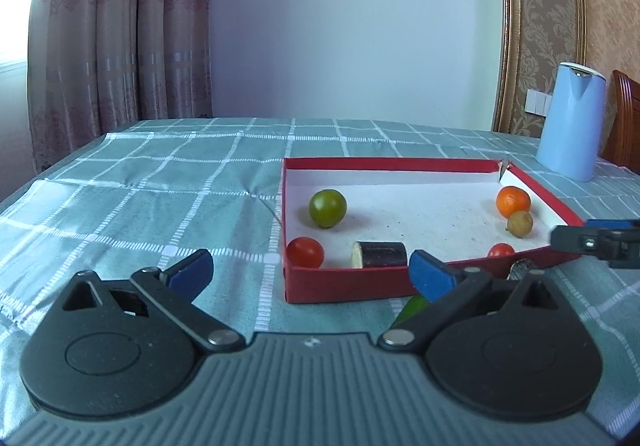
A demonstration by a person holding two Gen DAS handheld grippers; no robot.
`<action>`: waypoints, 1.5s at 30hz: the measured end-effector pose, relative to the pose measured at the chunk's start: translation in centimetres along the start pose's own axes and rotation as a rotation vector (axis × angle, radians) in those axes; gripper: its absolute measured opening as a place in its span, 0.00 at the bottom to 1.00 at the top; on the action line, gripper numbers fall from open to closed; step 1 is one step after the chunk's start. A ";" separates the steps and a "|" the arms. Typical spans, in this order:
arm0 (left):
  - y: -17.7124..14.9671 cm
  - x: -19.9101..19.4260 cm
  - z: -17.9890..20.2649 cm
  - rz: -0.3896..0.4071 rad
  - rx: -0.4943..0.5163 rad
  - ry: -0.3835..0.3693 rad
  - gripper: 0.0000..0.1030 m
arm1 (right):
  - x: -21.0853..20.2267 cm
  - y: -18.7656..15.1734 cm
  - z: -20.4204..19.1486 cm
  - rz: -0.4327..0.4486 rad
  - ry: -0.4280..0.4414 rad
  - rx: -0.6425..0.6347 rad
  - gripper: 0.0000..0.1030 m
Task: Organize fruits
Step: 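Grasp the dark log-shaped piece with the right gripper while the left approaches a green tomato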
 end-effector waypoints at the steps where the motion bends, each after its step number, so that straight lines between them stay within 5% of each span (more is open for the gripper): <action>1: 0.0 0.0 0.0 0.000 -0.002 -0.002 1.00 | -0.5 0.0 0.1 0.010 0.016 0.017 0.78; 6: -0.1 0.1 0.0 -0.009 0.000 -0.006 1.00 | -2.1 0.3 0.6 0.062 0.047 0.030 0.78; 22: -0.3 0.6 0.2 -0.043 0.008 -0.017 1.00 | 2.2 -2.4 -3.6 -0.155 0.076 -0.114 0.78; 24: -0.4 0.6 0.2 -0.045 0.009 -0.016 1.00 | 2.9 -2.8 -3.7 -0.181 0.062 -0.119 0.72; 29: -0.4 0.8 0.2 -0.051 0.010 -0.014 1.00 | 3.0 -3.0 -4.1 -0.179 0.076 -0.130 0.37; 38: -0.2 -1.5 0.0 0.030 -0.038 -0.089 1.00 | 2.2 -2.7 -2.3 -0.152 0.020 -0.091 0.36; 45: -1.1 1.1 0.2 -0.135 -0.048 -0.108 1.00 | 2.1 -2.9 -2.6 -0.160 0.031 -0.096 0.36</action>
Point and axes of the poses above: each gripper's, at about its wrist camera, not at the fingertips, and x roughly the way its jaws point, z to its right, y to its top, the point moved 7 cm from there along x, roughly the way its jaws point, and after that the axes turned 2 degrees about z, right-handed, at the moved point
